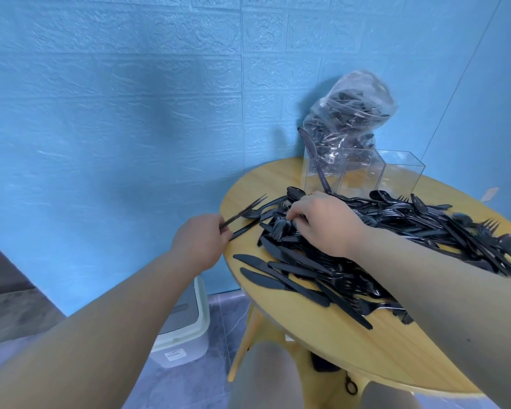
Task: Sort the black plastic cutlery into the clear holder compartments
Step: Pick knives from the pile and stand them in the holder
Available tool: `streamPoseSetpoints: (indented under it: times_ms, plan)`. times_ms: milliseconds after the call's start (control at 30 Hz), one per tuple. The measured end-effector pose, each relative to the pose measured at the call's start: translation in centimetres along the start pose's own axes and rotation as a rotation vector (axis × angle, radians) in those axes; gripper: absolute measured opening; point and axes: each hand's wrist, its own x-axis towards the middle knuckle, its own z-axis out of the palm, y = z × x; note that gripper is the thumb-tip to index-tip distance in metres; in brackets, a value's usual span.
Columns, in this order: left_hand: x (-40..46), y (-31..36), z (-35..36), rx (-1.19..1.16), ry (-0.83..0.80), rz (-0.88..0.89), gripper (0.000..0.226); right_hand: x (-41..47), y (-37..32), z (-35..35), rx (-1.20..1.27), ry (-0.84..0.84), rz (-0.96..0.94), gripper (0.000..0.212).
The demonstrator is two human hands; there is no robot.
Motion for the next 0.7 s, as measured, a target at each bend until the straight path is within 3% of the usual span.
streamPoseSetpoints:
  times_ms: [200,400,700]
  plan:
    - [-0.8,0.0,-0.3,-0.019,-0.02,0.012,0.017,-0.7,-0.5,0.1,0.006,-0.012,0.0,0.028]
    - [-0.5,-0.1,-0.3,-0.054,-0.097,-0.086,0.017,-0.6,-1.6,0.6,0.02,0.024,-0.013,0.029]
    - [-1.9,-1.2,-2.2,-0.231,0.043,-0.042,0.013,0.7,-2.5,2.1,0.026,0.07,-0.005,0.026]
